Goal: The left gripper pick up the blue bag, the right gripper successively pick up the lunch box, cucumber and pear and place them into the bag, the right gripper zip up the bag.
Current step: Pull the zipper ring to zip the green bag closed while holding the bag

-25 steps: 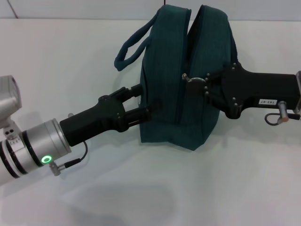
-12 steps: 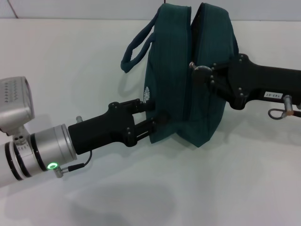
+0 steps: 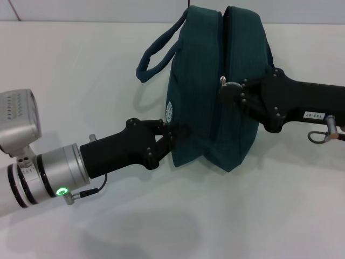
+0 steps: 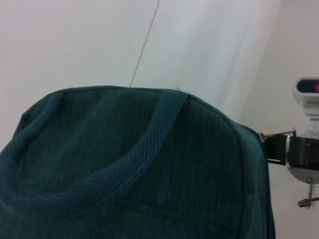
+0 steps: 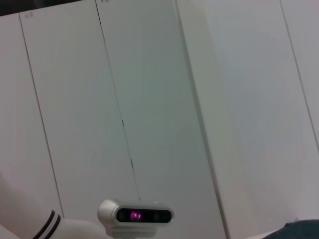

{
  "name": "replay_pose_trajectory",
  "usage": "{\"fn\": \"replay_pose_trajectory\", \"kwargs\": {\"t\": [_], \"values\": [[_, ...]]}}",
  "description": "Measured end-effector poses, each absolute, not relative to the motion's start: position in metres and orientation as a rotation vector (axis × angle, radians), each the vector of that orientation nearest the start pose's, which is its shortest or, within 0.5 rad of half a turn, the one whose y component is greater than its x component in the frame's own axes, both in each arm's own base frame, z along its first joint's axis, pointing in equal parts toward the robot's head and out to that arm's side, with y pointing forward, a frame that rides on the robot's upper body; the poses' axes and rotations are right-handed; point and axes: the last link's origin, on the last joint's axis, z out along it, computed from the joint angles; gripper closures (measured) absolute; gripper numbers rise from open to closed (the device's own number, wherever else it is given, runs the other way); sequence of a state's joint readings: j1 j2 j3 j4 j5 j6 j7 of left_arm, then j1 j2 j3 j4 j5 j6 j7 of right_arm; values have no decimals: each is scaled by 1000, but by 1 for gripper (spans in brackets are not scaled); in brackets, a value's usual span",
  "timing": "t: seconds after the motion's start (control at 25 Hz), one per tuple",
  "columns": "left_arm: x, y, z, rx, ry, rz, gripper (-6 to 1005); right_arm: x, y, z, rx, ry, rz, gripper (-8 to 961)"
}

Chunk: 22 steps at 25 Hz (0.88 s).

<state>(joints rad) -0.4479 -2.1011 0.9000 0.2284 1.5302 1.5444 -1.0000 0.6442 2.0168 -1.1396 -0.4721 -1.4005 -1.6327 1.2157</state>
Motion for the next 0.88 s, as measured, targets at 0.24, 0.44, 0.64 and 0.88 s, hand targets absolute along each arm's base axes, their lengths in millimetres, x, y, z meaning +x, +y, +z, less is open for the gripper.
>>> {"fn": "replay_pose_trajectory", "kwargs": {"t": [0.24, 0.44, 0.64, 0.88], "values": [[-267, 274, -63, -2552, -689, -1113, 914, 180, 337, -16, -2824, 287, 1200, 946], [-265, 269, -69, -2618, -648, -1082, 936, 179, 341, -10, -2762, 317, 1261, 947], [-265, 264, -74, -2678, -611, -1048, 936, 179, 346, -4, -2702, 351, 1298, 947], [-266, 260, -77, -2738, -587, -1011, 937, 182, 352, -4, -2662, 406, 1271, 947]]}}
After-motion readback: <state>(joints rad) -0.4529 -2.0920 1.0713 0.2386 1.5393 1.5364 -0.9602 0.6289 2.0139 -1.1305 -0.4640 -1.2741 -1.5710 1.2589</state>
